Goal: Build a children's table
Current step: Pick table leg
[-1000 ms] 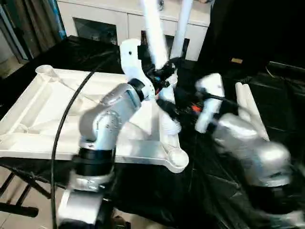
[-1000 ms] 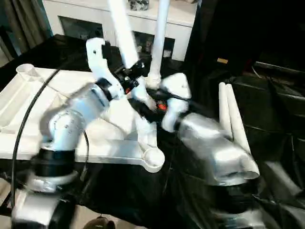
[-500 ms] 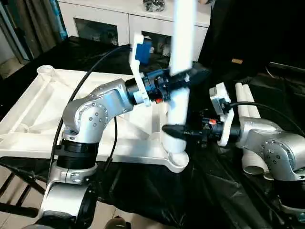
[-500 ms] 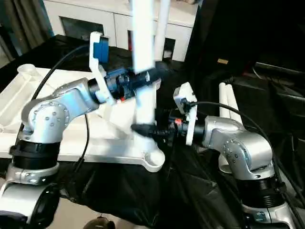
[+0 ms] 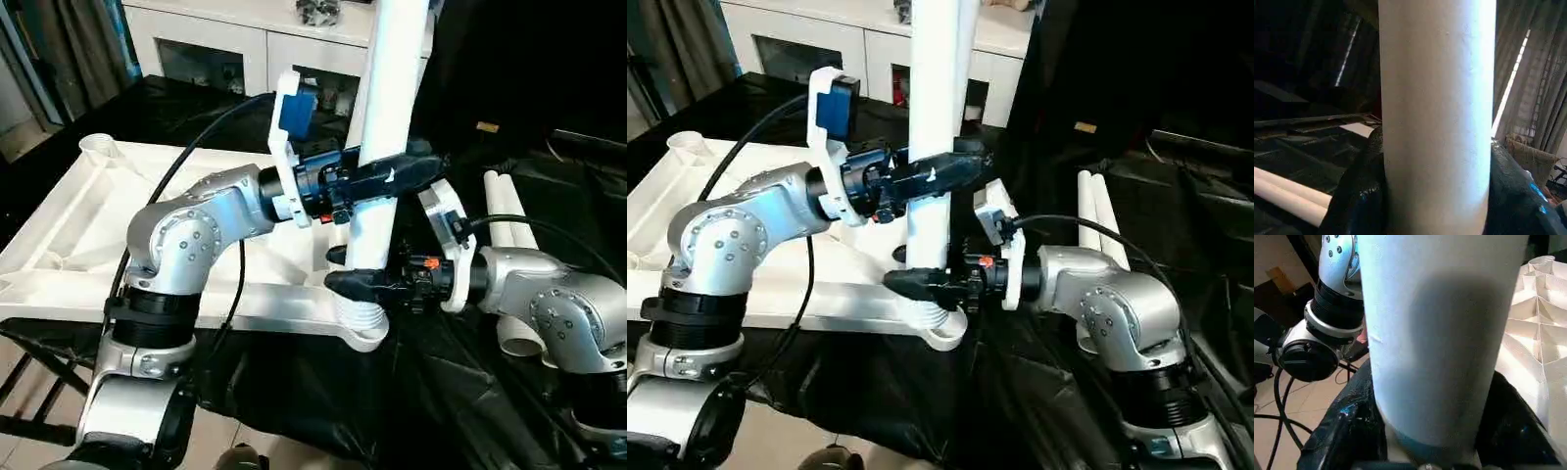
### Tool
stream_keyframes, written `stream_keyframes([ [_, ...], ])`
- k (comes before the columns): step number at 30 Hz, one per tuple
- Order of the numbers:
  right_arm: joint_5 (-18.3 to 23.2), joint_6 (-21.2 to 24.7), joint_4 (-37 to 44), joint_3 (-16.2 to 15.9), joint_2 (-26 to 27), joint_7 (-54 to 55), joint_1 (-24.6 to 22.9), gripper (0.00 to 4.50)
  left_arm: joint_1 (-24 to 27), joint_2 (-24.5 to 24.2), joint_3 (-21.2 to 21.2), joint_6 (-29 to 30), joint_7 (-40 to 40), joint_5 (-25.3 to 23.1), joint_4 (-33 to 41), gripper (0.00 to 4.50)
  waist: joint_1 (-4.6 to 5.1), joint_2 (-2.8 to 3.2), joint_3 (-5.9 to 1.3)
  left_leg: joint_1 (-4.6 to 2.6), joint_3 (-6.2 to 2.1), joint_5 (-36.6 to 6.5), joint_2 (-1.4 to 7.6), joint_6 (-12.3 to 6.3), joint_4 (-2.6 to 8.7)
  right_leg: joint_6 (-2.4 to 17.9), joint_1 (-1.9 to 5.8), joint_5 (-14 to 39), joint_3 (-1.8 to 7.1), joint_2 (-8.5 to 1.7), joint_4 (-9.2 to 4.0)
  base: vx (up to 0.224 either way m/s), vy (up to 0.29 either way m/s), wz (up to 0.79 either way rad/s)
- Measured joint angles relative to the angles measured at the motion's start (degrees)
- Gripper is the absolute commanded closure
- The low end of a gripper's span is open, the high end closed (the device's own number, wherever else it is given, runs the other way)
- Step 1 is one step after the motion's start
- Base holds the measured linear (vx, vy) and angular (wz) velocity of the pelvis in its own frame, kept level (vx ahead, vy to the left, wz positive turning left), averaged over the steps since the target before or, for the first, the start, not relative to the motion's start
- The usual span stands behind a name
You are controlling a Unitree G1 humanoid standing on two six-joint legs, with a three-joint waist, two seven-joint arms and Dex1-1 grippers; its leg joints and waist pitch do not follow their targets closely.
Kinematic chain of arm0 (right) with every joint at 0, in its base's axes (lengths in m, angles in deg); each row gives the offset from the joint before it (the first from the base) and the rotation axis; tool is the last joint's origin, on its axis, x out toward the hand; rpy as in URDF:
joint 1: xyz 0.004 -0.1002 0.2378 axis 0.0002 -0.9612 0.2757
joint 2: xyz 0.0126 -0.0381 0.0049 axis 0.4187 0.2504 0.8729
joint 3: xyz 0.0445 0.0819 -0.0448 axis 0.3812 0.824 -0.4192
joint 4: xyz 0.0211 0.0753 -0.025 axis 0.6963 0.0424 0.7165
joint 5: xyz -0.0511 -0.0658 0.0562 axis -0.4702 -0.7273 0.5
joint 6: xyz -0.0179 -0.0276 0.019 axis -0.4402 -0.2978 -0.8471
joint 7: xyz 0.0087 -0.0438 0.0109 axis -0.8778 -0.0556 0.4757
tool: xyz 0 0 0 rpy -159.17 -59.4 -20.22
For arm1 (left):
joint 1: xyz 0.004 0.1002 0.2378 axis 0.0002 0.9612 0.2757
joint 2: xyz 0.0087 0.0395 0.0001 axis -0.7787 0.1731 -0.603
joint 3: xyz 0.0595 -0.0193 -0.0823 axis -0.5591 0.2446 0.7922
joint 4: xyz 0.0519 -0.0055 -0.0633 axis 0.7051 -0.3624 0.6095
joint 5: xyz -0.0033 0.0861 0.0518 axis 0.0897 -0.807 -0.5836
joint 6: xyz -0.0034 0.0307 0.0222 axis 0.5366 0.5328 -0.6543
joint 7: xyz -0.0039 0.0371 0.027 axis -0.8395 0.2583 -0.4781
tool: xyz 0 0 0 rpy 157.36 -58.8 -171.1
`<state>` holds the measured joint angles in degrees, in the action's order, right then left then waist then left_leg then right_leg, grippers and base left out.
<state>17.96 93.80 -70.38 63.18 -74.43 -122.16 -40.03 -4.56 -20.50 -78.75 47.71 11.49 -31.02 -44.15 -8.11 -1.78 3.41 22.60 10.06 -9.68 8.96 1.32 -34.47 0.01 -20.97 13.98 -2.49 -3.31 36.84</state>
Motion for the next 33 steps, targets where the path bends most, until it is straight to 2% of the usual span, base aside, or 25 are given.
stream_keyframes([
  [1, 0.00, 0.00, 0.05, 0.00, 0.12, 0.14, 0.00, 2.44, 0.01, 0.03, 0.04, 0.00, 0.05, 0.00, 0.00, 2.62, 0.01, 0.00, 0.00, 0.00, 0.00, 0.00, 0.00, 0.00, 0.00, 0.00, 0.00, 0.00, 0.00, 0.00, 0.00, 0.000, 0.000, 0.00],
  [2, 0.00, 0.00, 0.09, 0.03, 0.32, 0.45, -0.01, 2.46, 0.01, 0.13, 0.17, 0.00, 0.32, -0.02, 0.00, 2.27, 0.01, 0.00, 0.00, 0.00, 0.00, 0.00, 0.00, 0.00, 0.00, 0.00, 0.00, 0.00, 0.00, 0.00, 0.00, 0.000, 0.000, 0.00],
  [4, -0.03, -0.09, 0.08, 0.21, 1.03, 1.48, -0.09, 2.48, 0.01, 0.04, 0.28, -0.32, 1.01, -0.49, 0.01, 1.92, 0.02, 0.00, 0.00, 0.00, 0.00, 0.00, 0.00, 0.00, 0.00, 0.00, 0.00, 0.00, 0.00, 0.00, 0.01, 0.000, 0.000, 0.00],
  [7, -0.51, -0.41, 0.18, 0.32, 1.99, 4.58, -0.25, 2.50, 0.05, 0.13, -0.03, -1.29, 2.91, -2.01, 0.44, 1.83, -0.01, 0.01, 0.00, 0.00, 0.00, 0.01, 0.01, 0.02, 0.00, 0.00, 0.00, 0.00, -0.01, 0.00, 0.01, 0.000, 0.000, 0.00],
  [11, -5.70, -1.12, 0.22, 1.57, 5.46, 15.83, -0.11, 2.52, 0.04, 4.35, 1.06, -4.78, 16.50, -8.41, 0.25, 1.77, 0.03, -0.01, -0.01, 0.00, 0.00, 0.05, 0.01, 0.08, 0.00, -0.02, 0.01, -0.05, -0.01, -0.02, 0.03, 0.000, 0.000, 0.00],
  [18, -9.32, -1.34, 0.81, 2.60, 9.51, 25.68, 0.01, 2.53, -0.05, 8.22, 3.04, -5.93, 30.32, -13.70, 0.34, 1.77, 0.24, 0.00, -0.01, 0.02, 0.00, 0.05, 0.03, 0.09, 0.02, -0.03, -0.03, -0.05, -0.01, -0.01, 0.02, 0.000, 0.000, 0.00],
  [19, -9.33, -1.34, 1.23, 2.53, 10.06, 26.57, 0.00, 2.53, -0.05, 8.86, 2.91, -5.94, 31.45, -14.24, 0.35, 2.05, 0.22, 0.00, -0.01, 0.02, 0.00, 0.05, 0.03, 0.09, 0.02, -0.03, -0.03, -0.05, -0.01, -0.01, 0.00, 0.000, 0.000, 0.00],
  [23, -10.44, -1.60, 2.26, 2.72, 12.04, 30.17, -0.28, 2.53, 0.01, 11.05, 2.52, -7.35, 34.07, -15.73, 0.92, 2.17, 0.03, -0.01, -0.01, 0.04, 0.01, 0.05, 0.02, 0.08, 0.01, -0.05, -0.03, -0.06, -0.01, -0.01, -0.03, 0.000, 0.000, 0.00],
  [26, -10.83, -1.80, 2.72, 2.70, 12.75, 31.49, -0.54, 2.54, 0.37, 11.75, 1.78, -8.39, 34.58, -16.47, 1.24, 2.53, 0.12, 0.01, 0.00, 0.03, 0.01, 0.05, 0.02, 0.09, 0.01, -0.10, -0.03, -0.09, 0.00, -0.01, -0.04, 0.000, 0.000, 0.00],
  [28, -11.21, -2.13, 2.91, 2.49, 12.66, 31.60, -0.62, 2.54, 0.57, 11.92, 1.74, -8.85, 34.27, -16.48, 1.33, 2.53, 0.14, 0.01, 0.00, 0.03, 0.01, 0.05, 0.02, 0.09, 0.01, -0.11, -0.03, -0.10, 0.00, -0.01, -0.04, 0.000, 0.000, 0.00],
  [29, -11.35, -2.36, 3.03, 2.42, 12.62, 31.63, -0.64, 2.19, 0.73, 11.92, 1.74, -9.38, 33.85, -16.47, 1.33, 2.64, 0.17, 0.01, 0.00, 0.03, 0.01, 0.05, 0.03, 0.09, 0.02, -0.13, -0.03, -0.11, 0.00, -0.01, -0.04, 0.000, 0.000, 0.00],
  [30, -11.37, -2.52, 3.04, 2.41, 12.61, 31.63, -0.63, 2.19, 0.76, 11.85, 1.73, -9.62, 33.62, -16.45, 1.31, 2.64, 0.18, 0.01, 0.00, 0.03, 0.01, 0.06, 0.03, 0.10, 0.02, -0.13, -0.03, -0.11, 0.00, -0.01, -0.04, 0.000, 0.000, 0.00],
  [31, -11.34, -2.64, 3.04, 2.43, 12.58, 31.61, -0.63, 1.84, 0.76, 11.69, 1.76, -9.78, 33.19, -16.40, 1.30, 2.64, 0.18, 0.01, 0.00, 0.03, 0.01, 0.05, 0.03, 0.09, 0.02, -0.14, -0.03, -0.12, 0.00, -0.01, -0.04, 0.000, 0.000, 0.00],
  [33, -10.79, -2.75, 3.03, 2.46, 12.05, 30.78, -0.61, 1.76, 0.75, 11.00, 2.00, -10.39, 31.55, -15.82, 0.89, 2.64, 0.16, 0.01, 0.00, 0.03, 0.01, 0.05, 0.02, 0.09, 0.02, -0.15, -0.02, -0.12, 0.00, -0.01, -0.06, 0.000, 0.000, 0.00],
])
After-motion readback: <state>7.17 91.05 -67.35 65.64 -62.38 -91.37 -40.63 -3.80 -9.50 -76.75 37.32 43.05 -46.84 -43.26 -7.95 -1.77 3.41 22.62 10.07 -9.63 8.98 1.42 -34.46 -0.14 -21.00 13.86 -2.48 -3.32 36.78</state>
